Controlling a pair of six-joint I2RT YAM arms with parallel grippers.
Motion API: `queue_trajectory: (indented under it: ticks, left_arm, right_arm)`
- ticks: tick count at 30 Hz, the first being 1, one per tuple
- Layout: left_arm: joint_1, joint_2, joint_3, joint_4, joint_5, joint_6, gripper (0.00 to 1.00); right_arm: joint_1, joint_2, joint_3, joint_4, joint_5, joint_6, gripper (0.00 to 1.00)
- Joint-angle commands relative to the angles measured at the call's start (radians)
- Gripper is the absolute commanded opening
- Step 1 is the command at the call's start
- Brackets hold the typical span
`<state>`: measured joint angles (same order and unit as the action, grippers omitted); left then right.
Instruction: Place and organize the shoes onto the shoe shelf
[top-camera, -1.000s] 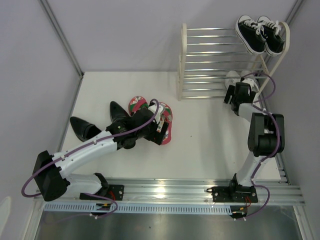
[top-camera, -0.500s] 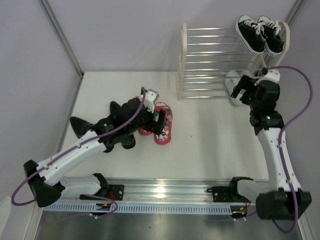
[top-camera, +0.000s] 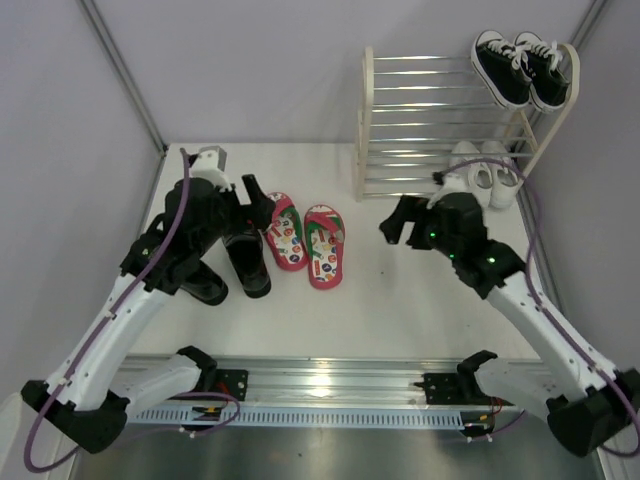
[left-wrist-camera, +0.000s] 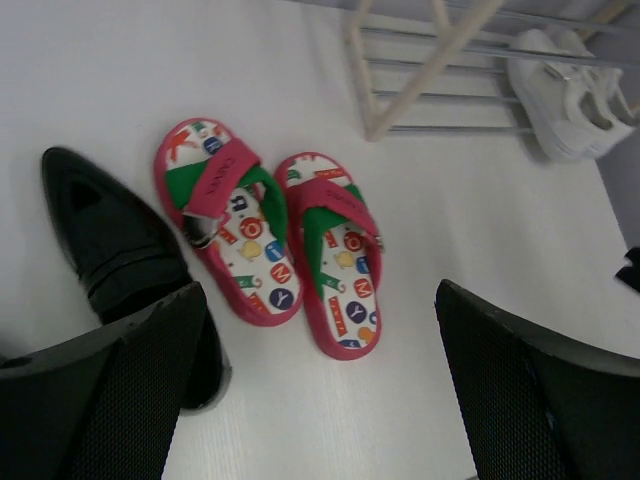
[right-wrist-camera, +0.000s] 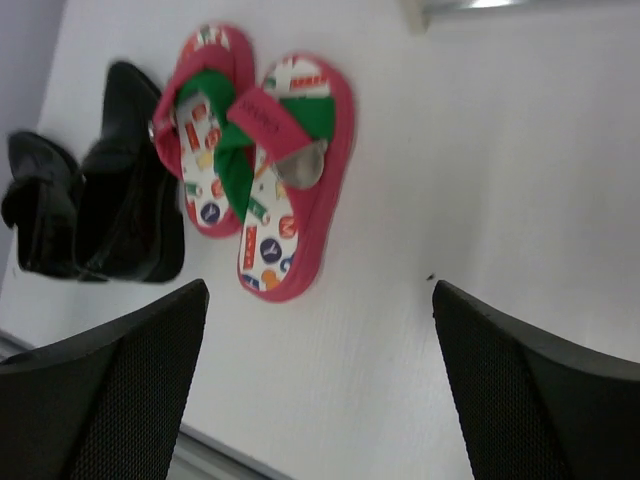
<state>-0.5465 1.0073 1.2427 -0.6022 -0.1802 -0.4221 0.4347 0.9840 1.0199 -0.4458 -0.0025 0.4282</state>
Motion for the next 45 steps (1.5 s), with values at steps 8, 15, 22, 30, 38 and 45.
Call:
queue_trajectory:
  ticks: [8,15,22,30,38,45]
  left_arm:
    - [0.161,-0.194,-0.239,-0.206,0.068,-0.141,0.99]
    - [0.166,-0.274,-0.290,-0.231,0.105,-0.124,0.99]
    - [0.166,-0.286,-0.318,-0.231,0.136,-0.116,0.99]
    - [0.166,-0.289,-0.325,-0.229,0.130,-0.090,0.99]
    - [0.166,-0.302,-0.330,-0.217,0.130,-0.075,0.99]
    - [0.166,-0.292,-0.342,-0.180,0.159,-0.050,0.99]
  right_arm:
    - [0.444,0.375,-0.032,0.211,0.311,0.090,0.87]
    - [0.424,0.600,0.029,0.360,0.424,-0.002,0.78]
    - [0.411,0.780,0.107,0.467,0.440,-0.062,0.63]
    - [0.388,0.900,0.187,0.492,0.464,-0.066,0.19]
    - [0.360,0.693,0.126,0.397,0.527,-0.060,0.00]
    - [0.234,0.374,-0.056,0.299,0.524,-0.016,0.00]
